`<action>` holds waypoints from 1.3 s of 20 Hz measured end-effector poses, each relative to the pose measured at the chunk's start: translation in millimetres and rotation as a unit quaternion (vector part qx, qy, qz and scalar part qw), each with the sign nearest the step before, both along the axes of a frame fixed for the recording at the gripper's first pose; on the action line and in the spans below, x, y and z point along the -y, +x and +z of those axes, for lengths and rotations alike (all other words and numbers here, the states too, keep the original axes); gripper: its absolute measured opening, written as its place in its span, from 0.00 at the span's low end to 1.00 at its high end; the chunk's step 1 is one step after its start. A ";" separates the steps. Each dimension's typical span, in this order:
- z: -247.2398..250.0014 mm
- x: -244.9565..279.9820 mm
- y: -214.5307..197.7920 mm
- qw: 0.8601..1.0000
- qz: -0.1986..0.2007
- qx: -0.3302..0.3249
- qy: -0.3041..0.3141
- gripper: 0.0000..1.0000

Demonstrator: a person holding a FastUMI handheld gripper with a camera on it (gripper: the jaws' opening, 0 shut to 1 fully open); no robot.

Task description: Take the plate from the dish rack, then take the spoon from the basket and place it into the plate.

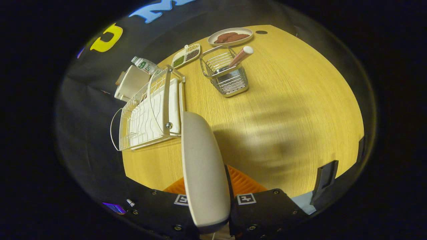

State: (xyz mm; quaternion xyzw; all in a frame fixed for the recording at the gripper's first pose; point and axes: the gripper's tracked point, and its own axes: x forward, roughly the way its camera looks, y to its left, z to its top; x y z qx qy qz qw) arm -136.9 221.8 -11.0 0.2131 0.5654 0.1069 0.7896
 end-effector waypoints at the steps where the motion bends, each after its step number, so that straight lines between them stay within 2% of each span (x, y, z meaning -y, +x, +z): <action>1: -4.3 -2.4 0.0 1.000 0.010 0.005 0.007 0.34; 5: -26.9 -12.7 -3.2 0.998 0.038 -0.007 0.046 0.34; 9: -41.9 -28.4 0.8 0.992 0.039 -0.014 0.117 0.34; 12: -44.0 -25.1 4.5 0.989 0.037 -0.010 0.140 0.34; 14: -45.2 -18.2 7.5 0.990 0.040 0.006 0.133 0.34; 16: -54.7 -1.6 9.6 0.994 0.042 0.007 0.098 0.44; 17: -62.8 11.4 11.9 0.997 0.036 0.004 0.070 0.50; 18: -63.7 20.0 16.2 0.997 0.028 0.010 0.067 0.55; 20: -60.5 40.0 21.4 0.998 0.000 0.020 0.052 0.57; 23: -27.7 69.7 42.5 0.994 -0.034 0.105 0.023 0.57; 26: 22.0 97.0 67.7 0.970 -0.057 0.236 -0.018 0.57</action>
